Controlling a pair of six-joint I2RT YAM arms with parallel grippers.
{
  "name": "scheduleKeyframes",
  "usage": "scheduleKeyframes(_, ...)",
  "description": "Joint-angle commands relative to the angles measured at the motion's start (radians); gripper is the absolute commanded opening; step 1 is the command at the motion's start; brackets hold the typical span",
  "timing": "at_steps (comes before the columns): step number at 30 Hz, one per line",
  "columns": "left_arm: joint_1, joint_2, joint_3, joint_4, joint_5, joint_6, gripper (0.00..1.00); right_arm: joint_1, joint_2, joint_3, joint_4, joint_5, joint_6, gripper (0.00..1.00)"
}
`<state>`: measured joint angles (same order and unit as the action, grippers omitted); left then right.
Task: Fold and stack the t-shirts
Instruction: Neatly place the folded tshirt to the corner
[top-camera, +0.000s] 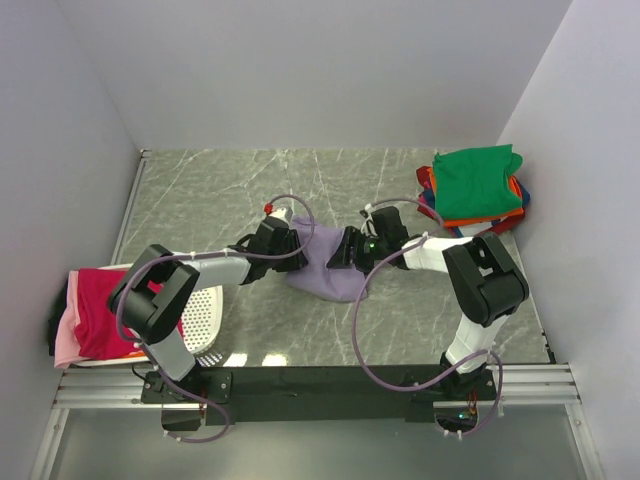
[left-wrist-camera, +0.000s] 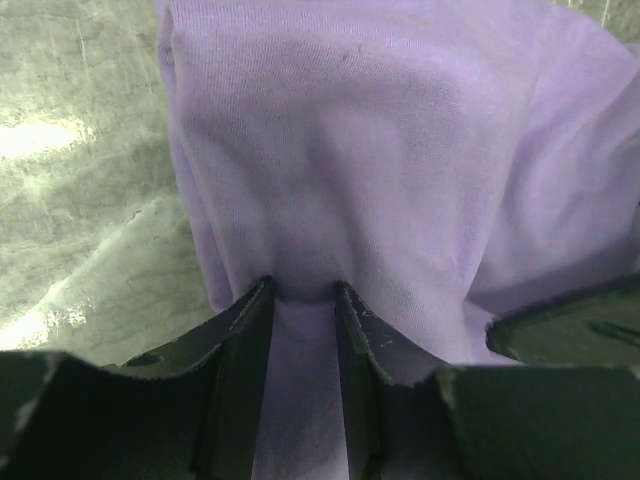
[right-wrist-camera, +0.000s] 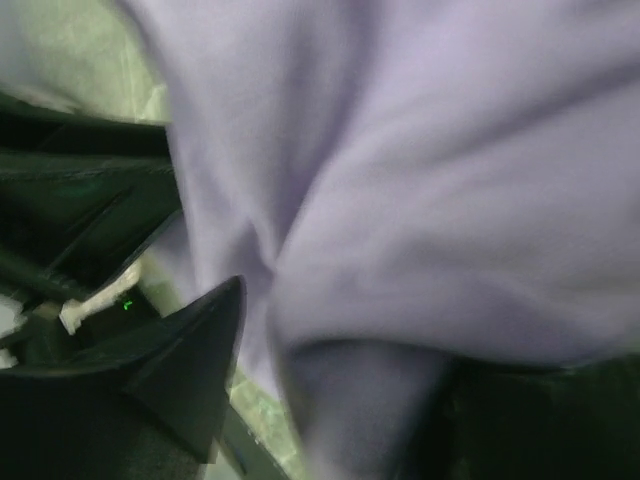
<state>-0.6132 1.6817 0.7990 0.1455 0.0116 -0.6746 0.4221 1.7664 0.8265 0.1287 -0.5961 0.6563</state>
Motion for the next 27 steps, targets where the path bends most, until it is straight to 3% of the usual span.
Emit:
scheduleKeyframes(1, -0.022, 0.021, -0.006, -0.099, 0.016, -0.006, 0.37, 0.007, 0.031, 0.017, -0.148, 0.169, -0.046, 0.63)
scheduleKeyframes(4, -0.022, -0.013, -0.003, -0.125, 0.001, 0.000, 0.38, 0.009, 0.027, 0.059, -0.221, 0.235, -0.079, 0.36)
scheduleKeyframes(6, -0.022, -0.048, 0.000, -0.144, -0.009, 0.001, 0.38, 0.007, 0.024, 0.107, -0.286, 0.291, -0.121, 0.24)
scheduleKeyframes(7, -0.022, -0.062, 0.000, -0.144, -0.009, 0.003, 0.38, 0.006, 0.022, 0.124, -0.311, 0.304, -0.139, 0.13)
scheduleKeyframes(9, -0.022, -0.103, 0.000, -0.187, -0.009, 0.006, 0.38, -0.003, 0.012, 0.186, -0.380, 0.355, -0.191, 0.01)
scheduleKeyframes(17, -0.014, -0.201, -0.027, -0.227, -0.056, 0.017, 0.39, -0.103, -0.033, 0.463, -0.592, 0.415, -0.372, 0.00)
scheduleKeyframes(27, -0.003, -0.189, -0.057, -0.215, -0.042, 0.021, 0.38, -0.218, 0.059, 0.848, -0.857, 0.438, -0.581, 0.00)
